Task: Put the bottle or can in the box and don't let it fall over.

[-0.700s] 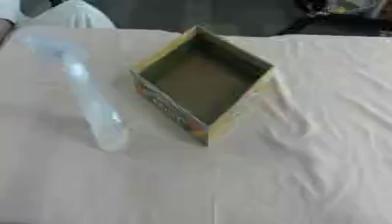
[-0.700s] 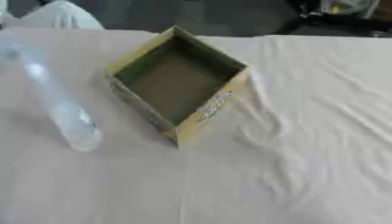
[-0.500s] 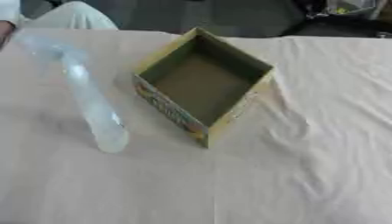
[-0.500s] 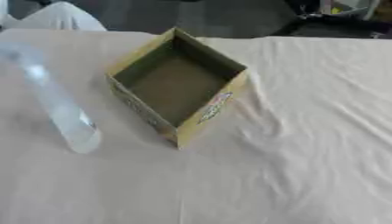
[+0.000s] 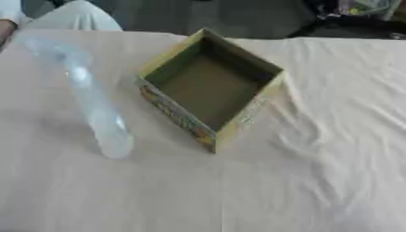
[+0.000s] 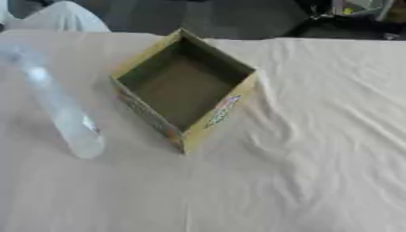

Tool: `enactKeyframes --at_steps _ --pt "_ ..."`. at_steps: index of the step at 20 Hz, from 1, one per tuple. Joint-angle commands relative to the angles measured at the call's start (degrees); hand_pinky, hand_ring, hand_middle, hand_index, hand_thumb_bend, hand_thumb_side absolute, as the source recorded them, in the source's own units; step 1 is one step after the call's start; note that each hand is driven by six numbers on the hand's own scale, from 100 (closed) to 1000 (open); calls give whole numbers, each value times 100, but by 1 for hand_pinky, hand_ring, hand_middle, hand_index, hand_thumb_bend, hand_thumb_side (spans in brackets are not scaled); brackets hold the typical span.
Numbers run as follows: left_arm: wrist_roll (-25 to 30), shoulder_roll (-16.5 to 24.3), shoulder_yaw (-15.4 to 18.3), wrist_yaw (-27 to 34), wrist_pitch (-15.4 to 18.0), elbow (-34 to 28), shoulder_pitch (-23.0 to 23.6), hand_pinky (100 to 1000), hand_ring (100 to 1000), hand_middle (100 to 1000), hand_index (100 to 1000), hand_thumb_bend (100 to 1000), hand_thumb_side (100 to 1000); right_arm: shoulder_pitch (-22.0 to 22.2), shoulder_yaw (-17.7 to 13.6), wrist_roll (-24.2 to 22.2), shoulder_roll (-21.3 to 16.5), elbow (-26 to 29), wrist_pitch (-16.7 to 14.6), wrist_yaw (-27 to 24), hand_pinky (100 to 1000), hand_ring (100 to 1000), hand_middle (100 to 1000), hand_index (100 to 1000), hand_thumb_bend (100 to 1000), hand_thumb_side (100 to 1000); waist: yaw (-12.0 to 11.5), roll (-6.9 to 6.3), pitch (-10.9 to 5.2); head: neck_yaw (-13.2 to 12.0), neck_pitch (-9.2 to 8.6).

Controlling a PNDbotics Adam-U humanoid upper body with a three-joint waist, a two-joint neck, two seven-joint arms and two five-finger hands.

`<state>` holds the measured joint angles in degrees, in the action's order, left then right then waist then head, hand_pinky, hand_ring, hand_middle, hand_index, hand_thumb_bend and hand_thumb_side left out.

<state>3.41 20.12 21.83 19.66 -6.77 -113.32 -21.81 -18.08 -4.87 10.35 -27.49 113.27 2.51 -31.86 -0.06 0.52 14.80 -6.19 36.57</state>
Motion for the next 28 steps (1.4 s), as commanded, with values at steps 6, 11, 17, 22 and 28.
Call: enactKeyframes --at_steps 6,11,17,22,28 --pt "1934 180 32 -1885 -447 58 -40 1000 1000 1000 881 100 785 -36 -19 -27 -133 132 -11 9 1000 1000 975 1000 100 473 -4 -8 -79 83 -129" --pt "2371 130 99 -2348 -413 99 -64 1000 1000 1000 883 100 794 -31 -18 -33 -135 132 -14 11 1000 1000 975 1000 100 471 -8 -7 -81 110 -161" --pt "2255 151 138 -2327 -432 -97 -76 1000 1000 1000 882 100 760 -58 -25 -29 -142 132 -10 2 1000 1000 974 1000 100 474 35 -20 -54 121 -219" --pt "1746 586 -52 -1695 -185 3 401 1000 1000 1000 880 108 783 -90 -27 -26 -225 132 -5 -8 1000 1000 975 1000 100 472 55 -112 -17 58 -130" --pt "1165 1143 -377 -1117 475 320 968 1000 1000 1000 876 105 796 -127 -8 -51 -235 132 10 -9 1000 1000 973 1000 100 470 75 -126 -5 155 -208"
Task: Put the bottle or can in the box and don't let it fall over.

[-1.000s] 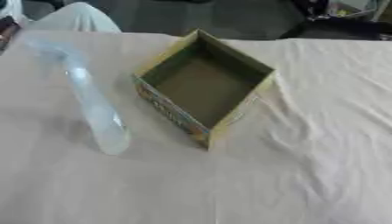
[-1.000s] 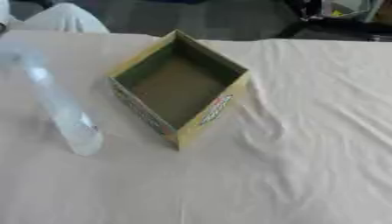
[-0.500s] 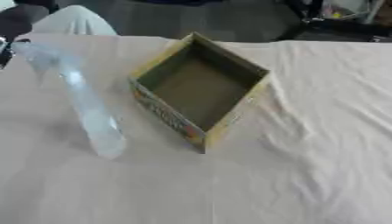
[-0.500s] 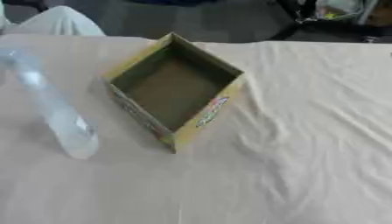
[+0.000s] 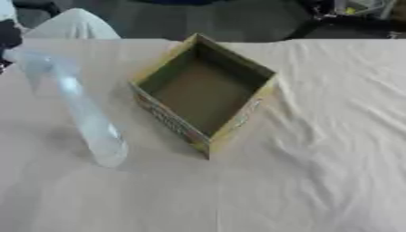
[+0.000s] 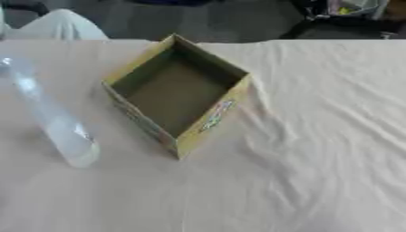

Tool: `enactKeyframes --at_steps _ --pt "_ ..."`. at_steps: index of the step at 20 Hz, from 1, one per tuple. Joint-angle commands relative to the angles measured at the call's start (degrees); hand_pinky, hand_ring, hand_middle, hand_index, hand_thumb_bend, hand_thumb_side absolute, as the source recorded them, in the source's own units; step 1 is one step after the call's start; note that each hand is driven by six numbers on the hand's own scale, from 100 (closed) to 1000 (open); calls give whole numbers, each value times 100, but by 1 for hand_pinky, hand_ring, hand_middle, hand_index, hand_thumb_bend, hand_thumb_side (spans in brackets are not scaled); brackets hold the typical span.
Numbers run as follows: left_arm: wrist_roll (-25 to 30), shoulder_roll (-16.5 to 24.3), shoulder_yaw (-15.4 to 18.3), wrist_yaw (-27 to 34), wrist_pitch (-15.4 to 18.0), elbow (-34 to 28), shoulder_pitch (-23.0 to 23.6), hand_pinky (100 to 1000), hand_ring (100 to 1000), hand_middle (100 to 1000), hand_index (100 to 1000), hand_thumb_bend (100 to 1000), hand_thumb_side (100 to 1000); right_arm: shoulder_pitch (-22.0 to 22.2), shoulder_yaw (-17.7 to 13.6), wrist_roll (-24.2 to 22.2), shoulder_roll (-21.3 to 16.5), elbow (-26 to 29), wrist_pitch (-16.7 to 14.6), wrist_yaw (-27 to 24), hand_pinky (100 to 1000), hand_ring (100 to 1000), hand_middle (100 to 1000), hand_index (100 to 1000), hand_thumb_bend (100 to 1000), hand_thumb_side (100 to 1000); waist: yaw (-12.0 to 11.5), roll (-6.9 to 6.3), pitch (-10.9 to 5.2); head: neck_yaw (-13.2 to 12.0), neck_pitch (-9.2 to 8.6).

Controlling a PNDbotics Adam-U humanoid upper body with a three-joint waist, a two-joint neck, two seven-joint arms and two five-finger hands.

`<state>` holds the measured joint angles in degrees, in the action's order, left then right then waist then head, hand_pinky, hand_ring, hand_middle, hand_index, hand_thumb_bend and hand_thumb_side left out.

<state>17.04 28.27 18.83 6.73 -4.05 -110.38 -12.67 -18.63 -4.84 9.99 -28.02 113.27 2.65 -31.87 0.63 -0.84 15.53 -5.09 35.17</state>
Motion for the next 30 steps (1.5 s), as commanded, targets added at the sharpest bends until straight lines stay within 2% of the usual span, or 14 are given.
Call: enactKeyframes --at_steps 1,5,9,13,17,27,30 --pt "-258 376 -145 208 265 65 132 1000 1000 1000 873 108 805 -74 -7 -17 -181 132 -5 -13 1000 1000 974 1000 100 470 5 15 -82 50 -92" --pt "-373 514 -404 246 443 235 337 1000 1000 1000 871 110 836 -58 13 -46 -181 132 -15 -4 1000 1000 974 1000 100 470 -2 40 -95 22 -167" --pt "-448 494 -495 138 388 294 506 1000 1000 1000 871 125 857 -21 20 -57 -175 132 -25 23 1000 1000 975 1000 100 470 -20 57 -105 -107 -149" --pt "-830 400 -395 114 544 140 741 1000 1000 1000 872 106 813 9 20 -57 -173 132 -34 56 1000 1000 975 1000 100 470 -42 68 -103 -218 -134" --pt "-1135 324 -319 113 700 59 1020 1000 1000 1000 872 113 821 27 22 -57 -180 132 -43 81 1000 1000 975 1000 100 470 -60 69 -101 -241 -129" --pt "-1408 282 -193 -146 905 -10 1832 1000 1000 1000 865 100 856 56 19 -54 -210 132 -66 117 1000 1000 976 1000 100 470 -97 63 -93 -178 -113" --pt "-1316 254 -226 -79 947 -4 2038 1000 1000 1000 861 115 873 73 14 -47 -223 132 -76 127 1000 1000 976 1000 100 470 -108 58 -95 -165 -103"
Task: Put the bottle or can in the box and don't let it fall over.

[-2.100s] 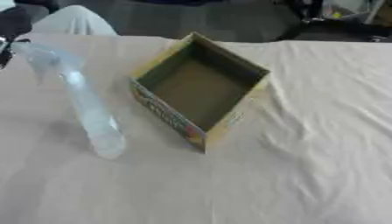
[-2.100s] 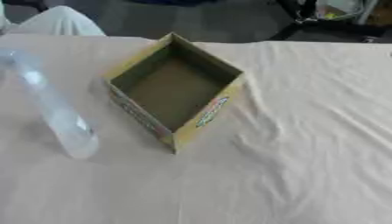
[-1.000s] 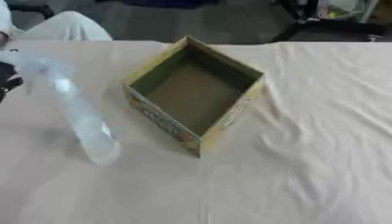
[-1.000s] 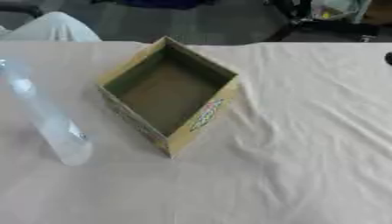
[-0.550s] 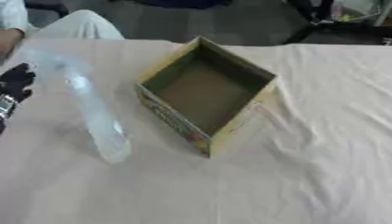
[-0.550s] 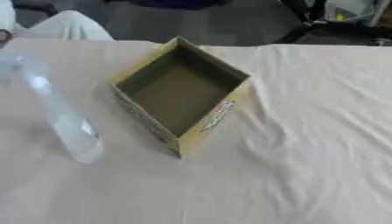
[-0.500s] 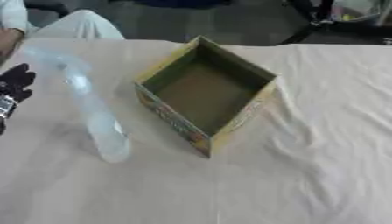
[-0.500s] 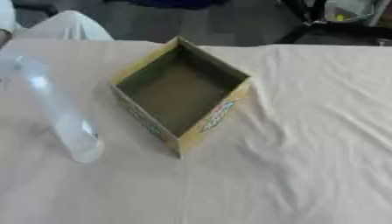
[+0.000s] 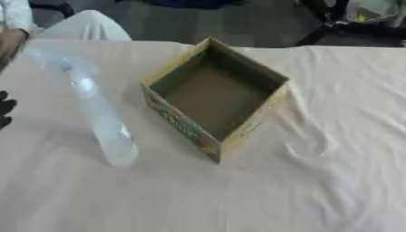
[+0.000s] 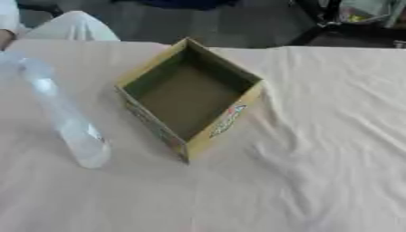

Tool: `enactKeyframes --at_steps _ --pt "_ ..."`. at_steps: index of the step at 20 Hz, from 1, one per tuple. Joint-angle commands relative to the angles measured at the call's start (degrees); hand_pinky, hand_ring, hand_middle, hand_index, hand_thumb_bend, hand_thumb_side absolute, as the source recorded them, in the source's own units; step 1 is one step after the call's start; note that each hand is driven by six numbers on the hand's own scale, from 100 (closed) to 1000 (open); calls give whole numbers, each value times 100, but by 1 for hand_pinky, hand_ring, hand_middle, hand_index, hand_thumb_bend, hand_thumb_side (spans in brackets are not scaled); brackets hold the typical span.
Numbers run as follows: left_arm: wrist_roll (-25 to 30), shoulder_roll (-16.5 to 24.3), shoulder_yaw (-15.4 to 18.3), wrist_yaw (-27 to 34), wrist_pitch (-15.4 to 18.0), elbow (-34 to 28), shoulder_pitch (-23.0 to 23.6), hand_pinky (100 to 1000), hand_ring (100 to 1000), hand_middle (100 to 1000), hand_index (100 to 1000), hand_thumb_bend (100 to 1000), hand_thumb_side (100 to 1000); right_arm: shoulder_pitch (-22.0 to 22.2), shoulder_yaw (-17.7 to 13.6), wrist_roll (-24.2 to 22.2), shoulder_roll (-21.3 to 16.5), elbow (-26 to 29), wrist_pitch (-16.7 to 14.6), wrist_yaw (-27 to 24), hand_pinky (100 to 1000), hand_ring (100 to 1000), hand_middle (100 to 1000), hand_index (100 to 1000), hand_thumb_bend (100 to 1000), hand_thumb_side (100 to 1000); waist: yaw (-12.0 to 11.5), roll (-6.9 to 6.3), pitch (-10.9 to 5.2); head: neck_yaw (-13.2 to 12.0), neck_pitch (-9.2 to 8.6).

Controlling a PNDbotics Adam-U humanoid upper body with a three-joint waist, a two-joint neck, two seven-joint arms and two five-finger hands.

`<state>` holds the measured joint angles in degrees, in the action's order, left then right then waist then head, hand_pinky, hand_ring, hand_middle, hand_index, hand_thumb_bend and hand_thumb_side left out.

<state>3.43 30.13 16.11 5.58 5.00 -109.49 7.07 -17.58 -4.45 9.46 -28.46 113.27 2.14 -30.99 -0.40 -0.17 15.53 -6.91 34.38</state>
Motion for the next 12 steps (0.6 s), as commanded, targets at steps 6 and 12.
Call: enactKeyframes --at_steps 6,12 --pt "689 -23 -92 547 37 -108 52 1000 1000 1000 862 154 899 -17 -26 5 -181 132 -38 49 1000 1000 976 1000 100 470 -4 0 -99 29 -67" --pt "1088 33 -251 736 -214 -23 -157 1000 1000 1000 898 156 916 -16 -22 -4 -168 132 -39 54 1000 1000 977 1000 100 470 10 11 -91 58 -61"
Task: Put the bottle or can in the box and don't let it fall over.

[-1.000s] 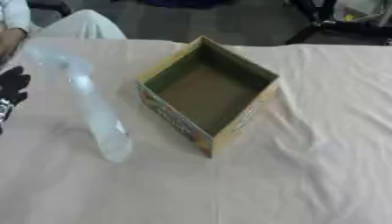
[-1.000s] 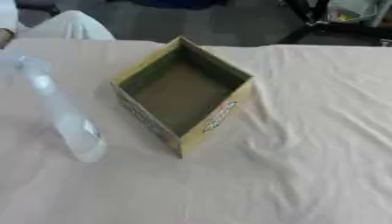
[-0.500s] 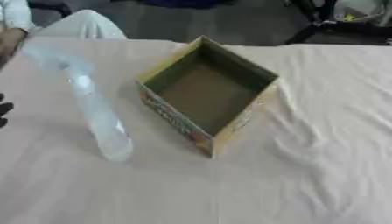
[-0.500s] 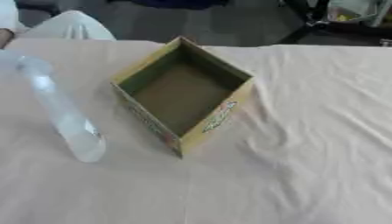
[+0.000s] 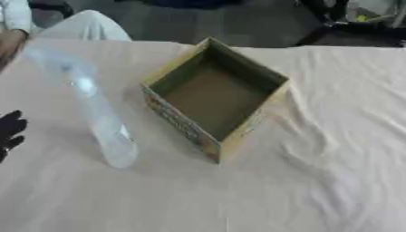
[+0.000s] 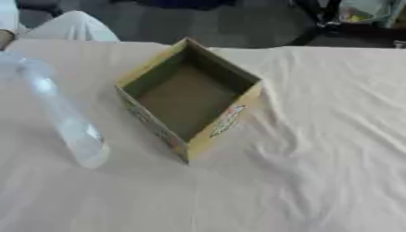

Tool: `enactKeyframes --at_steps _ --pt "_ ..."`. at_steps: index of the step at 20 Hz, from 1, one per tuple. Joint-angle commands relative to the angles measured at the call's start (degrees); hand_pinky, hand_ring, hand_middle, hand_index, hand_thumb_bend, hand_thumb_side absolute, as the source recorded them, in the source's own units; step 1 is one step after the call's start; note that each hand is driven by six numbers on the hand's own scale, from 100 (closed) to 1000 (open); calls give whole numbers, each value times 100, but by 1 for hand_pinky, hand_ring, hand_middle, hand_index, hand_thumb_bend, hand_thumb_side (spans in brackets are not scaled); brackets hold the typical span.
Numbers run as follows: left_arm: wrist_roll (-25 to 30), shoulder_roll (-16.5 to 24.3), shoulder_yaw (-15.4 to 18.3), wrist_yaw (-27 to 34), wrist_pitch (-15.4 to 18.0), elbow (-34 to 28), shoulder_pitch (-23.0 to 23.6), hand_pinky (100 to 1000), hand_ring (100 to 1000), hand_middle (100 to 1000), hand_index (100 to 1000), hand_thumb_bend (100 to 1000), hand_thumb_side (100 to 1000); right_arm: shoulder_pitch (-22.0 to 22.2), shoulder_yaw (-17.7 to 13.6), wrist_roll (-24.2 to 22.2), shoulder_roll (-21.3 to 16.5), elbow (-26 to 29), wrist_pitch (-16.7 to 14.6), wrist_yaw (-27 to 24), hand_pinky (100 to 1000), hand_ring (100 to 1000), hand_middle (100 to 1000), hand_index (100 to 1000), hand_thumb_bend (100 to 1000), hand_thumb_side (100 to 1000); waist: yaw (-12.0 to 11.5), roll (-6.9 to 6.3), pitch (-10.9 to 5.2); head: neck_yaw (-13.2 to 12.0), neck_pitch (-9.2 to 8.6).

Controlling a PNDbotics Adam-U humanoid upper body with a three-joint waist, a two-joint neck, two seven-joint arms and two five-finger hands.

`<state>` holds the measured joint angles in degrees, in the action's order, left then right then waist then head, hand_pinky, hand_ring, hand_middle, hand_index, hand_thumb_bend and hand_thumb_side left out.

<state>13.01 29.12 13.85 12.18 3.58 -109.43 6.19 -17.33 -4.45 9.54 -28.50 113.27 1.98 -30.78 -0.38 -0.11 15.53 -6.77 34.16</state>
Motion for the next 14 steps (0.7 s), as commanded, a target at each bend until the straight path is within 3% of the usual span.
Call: enactKeyframes --at_steps 1,7,14 --pt "164 144 -48 82 -105 -10 -105 1000 1000 1000 898 156 916 -41 -21 -14 -163 132 -23 34 1000 1000 977 1000 100 470 7 7 -91 58 -18" --pt "328 252 -263 74 -280 76 -425 1000 1000 1000 893 161 928 -20 -35 -12 -149 132 -51 51 1000 1000 977 1000 100 470 2 46 -72 326 220" --pt "394 281 -528 81 -599 195 -755 1000 1000 1000 912 172 942 33 -35 -7 -151 132 -75 94 1000 1000 978 1000 100 470 -15 64 -79 262 281"
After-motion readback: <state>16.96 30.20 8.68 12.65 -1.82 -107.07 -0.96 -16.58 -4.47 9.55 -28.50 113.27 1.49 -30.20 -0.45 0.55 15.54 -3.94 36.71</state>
